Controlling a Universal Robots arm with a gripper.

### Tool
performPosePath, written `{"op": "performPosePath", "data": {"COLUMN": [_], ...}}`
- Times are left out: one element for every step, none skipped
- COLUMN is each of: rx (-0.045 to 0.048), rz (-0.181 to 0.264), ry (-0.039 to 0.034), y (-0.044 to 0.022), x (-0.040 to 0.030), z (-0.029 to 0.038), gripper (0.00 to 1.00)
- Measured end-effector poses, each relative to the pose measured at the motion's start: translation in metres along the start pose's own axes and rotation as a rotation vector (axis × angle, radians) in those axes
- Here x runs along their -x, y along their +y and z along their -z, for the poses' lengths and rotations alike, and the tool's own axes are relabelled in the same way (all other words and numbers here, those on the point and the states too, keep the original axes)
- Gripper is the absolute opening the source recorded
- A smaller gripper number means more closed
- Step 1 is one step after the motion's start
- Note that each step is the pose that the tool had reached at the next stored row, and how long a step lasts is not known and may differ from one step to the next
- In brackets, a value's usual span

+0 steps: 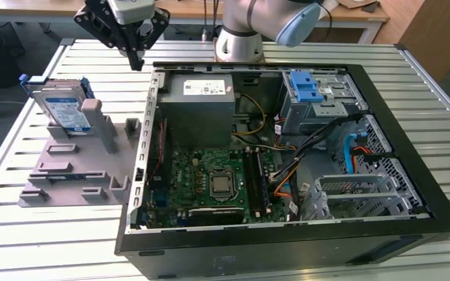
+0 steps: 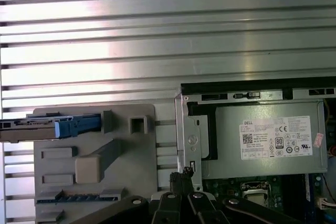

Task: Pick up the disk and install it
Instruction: 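Reach for the disk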

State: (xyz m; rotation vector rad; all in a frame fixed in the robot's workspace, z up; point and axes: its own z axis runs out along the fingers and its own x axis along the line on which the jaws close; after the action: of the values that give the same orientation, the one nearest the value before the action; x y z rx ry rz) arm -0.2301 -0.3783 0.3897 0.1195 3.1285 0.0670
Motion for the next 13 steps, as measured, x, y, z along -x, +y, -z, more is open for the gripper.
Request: {"op": "performPosePath", "data": {"rx": [0.0, 0.0, 0.0001, 0.0, 0.0, 0.0, 0.0, 0.0, 0.0, 0.0, -0.0001, 0.0, 0.0], "rz": [0.0, 0.0, 0.0, 0.0, 0.0, 0.0, 0.0, 0.0, 0.0, 0.0, 0.0, -0.001, -0.001], "ry": [0.0, 0.0, -0.0001, -0.0001, 0.0, 0.0, 0.0, -0.0001, -0.0001, 0.0, 0.0, -0.0001, -0.0001], "y": [0.0, 0.0002, 0.0002, 0.0002, 0.0002, 0.0002, 0.0002, 0.0002, 0.0003, 0.0003, 0.0005, 0.0006, 0.0007], "x": [-0.0027, -0.0055, -0.0082, -0.011, -0.0137, -0.0165, -0.0193, -0.0221, -0.0251, -0.0278, -0.0306, -0.0334, -0.0362], "z": [0.0, 0.0, 0.0, 0.0, 0.0, 0.0, 0.0, -0.0001, -0.0001, -0.0001, -0.0001, -0.0001, -0.0001], "gripper": [0.11, 0.11, 0.11, 0.11, 0.11, 0.11, 0.11, 0.11, 0.11, 0.11, 0.11, 0.11, 0.11]}}
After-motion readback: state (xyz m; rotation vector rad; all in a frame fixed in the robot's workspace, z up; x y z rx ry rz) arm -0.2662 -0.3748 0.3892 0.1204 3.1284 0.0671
